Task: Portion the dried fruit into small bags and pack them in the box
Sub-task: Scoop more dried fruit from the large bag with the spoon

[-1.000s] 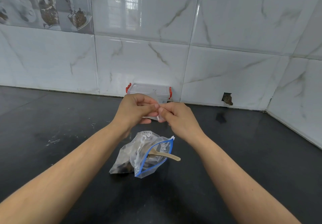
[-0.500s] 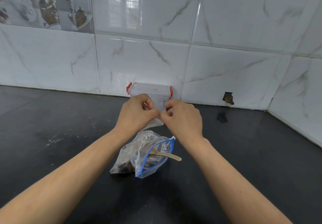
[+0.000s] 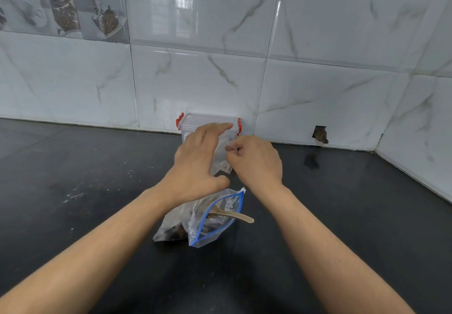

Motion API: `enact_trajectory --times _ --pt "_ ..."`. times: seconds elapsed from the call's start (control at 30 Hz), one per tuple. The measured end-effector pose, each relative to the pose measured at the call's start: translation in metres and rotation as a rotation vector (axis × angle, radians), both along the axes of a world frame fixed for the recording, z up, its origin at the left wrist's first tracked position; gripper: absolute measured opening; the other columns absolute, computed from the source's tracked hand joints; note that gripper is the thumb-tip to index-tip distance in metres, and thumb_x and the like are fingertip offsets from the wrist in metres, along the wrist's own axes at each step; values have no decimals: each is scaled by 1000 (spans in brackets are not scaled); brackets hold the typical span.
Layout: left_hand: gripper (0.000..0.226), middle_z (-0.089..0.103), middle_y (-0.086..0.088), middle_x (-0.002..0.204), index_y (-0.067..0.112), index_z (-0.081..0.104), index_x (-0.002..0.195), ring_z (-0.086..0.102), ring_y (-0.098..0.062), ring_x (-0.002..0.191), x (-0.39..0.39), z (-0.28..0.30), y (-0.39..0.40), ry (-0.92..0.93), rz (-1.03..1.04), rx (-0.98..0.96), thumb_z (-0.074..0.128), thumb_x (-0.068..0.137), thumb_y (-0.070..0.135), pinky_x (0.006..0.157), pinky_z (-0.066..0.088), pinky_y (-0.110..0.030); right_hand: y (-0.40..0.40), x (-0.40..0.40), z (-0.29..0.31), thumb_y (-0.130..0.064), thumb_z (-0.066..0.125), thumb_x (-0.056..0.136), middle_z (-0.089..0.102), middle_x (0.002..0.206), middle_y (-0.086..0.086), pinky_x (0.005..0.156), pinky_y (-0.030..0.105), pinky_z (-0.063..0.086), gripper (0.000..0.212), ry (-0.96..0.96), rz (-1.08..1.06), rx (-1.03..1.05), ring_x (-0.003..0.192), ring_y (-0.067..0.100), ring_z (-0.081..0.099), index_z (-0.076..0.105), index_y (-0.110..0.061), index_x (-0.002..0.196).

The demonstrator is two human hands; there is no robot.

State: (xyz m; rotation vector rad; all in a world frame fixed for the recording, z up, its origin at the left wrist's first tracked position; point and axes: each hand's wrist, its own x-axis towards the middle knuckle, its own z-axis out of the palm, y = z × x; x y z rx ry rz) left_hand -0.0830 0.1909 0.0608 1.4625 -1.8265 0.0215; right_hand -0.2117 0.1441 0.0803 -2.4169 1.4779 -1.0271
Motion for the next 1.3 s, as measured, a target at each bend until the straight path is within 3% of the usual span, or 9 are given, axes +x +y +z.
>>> enact_trajectory --times 0.1,0.2,0.33,0.43,0.53,0.67,0.93,1.1,1.3 --pt "95 45 2 137 26 22 146 39 -15 128 1 -5 -2 -62 17 -79 63 61 34 109 29 -46 1 -3 5 -25 57 84 71 85 -5 73 31 51 22 -134 125 108 81 15 64 73 -25 100" --pt "66 65 3 101 21 41 136 56 -19 92 0 0 3 -19 156 -188 60 73 34 97 37 -41 7 -11 7 -43 59 84 64 80 -8 71 29 46 29 -160 154 112 79 11 60 69 -26 105" --pt "54 63 2 90 22 46 129 59 -25 81 5 2 23 -56 383 -183 64 78 31 75 37 -33 25 -38 2 -61 54 83 59 74 -12 65 28 44 32 183 57 176 77 13 60 63 -30 83" --pt "66 57 8 98 28 42 122 59 -22 90 3 -7 39 -46 413 36 66 67 55 77 43 -35 40 -45 -11 -67 55 78 63 85 -10 68 31 47 39 397 82 360 84 16 61 60 -28 84" --pt "89 48 4 115 29 33 122 53 -24 107 2 -22 41 -137 426 391 67 51 73 90 44 -44 50 -39 -23 -58 55 84 63 103 -3 68 32 42 38 475 108 371 96 24 59 51 -27 104" --pt "77 52 -4 113 23 27 116 52 -27 95 9 -31 40 49 330 639 72 60 51 81 44 -35 54 -26 -39 -25 53 91 63 110 4 74 34 43 19 515 134 242 101 29 58 59 -25 109" --pt "53 55 -6 106 18 39 125 54 -25 97 36 -32 30 394 338 617 65 79 21 77 41 -34 52 -18 -36 -6 42 89 28 68 0 46 27 22 24 624 114 -64 70 24 39 62 -11 102" --pt "23 55 -3 79 10 54 81 50 -16 71 30 -29 28 522 177 661 60 67 27 63 37 -28 52 -15 -39 -7 42 89 39 75 2 44 24 19 18 629 88 -19 65 22 39 58 -13 95" --pt "22 40 -4 78 15 44 67 34 -17 67 24 -22 25 649 215 723 49 52 32 59 28 -28 50 -7 -42 -8 41 90 39 67 1 43 26 20 10 573 68 60 55 19 36 43 -13 82"
